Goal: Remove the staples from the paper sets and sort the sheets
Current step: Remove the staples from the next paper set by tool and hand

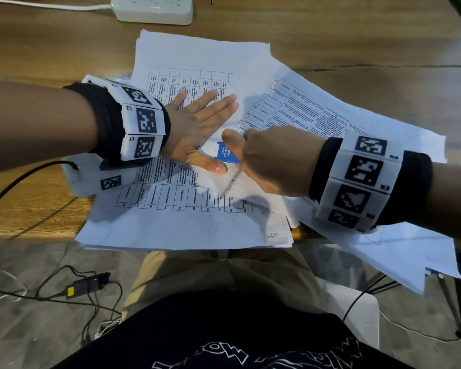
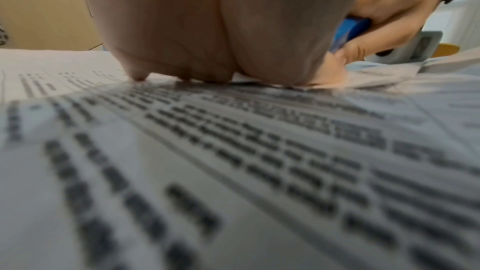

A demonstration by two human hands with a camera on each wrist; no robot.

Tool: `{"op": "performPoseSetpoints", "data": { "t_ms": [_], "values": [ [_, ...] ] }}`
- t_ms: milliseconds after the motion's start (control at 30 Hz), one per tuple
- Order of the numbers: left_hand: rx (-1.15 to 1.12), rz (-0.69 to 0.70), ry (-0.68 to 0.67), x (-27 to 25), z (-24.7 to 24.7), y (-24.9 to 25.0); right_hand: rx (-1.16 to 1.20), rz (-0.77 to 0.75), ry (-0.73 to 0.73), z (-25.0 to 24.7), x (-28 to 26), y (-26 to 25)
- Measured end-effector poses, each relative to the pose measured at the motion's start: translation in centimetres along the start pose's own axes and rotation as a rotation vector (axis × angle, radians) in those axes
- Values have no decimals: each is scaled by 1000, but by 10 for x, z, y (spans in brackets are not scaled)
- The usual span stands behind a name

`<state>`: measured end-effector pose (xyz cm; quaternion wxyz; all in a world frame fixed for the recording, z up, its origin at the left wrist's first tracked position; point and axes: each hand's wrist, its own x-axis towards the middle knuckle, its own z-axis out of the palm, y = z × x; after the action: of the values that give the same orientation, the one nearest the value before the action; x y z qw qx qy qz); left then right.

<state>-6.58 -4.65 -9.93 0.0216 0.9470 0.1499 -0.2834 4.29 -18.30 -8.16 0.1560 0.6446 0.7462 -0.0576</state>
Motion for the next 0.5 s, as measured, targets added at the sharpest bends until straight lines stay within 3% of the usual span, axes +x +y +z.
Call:
{"op": "performPoseSetpoints", "data": {
  "t_ms": [267,500],
  "values": [
    [2,-1,30,1,2,-1,375,51,7,-1,6,9],
    [5,3,25,1,3,-1,447,95,-13,-1,12,5]
  ]
}}
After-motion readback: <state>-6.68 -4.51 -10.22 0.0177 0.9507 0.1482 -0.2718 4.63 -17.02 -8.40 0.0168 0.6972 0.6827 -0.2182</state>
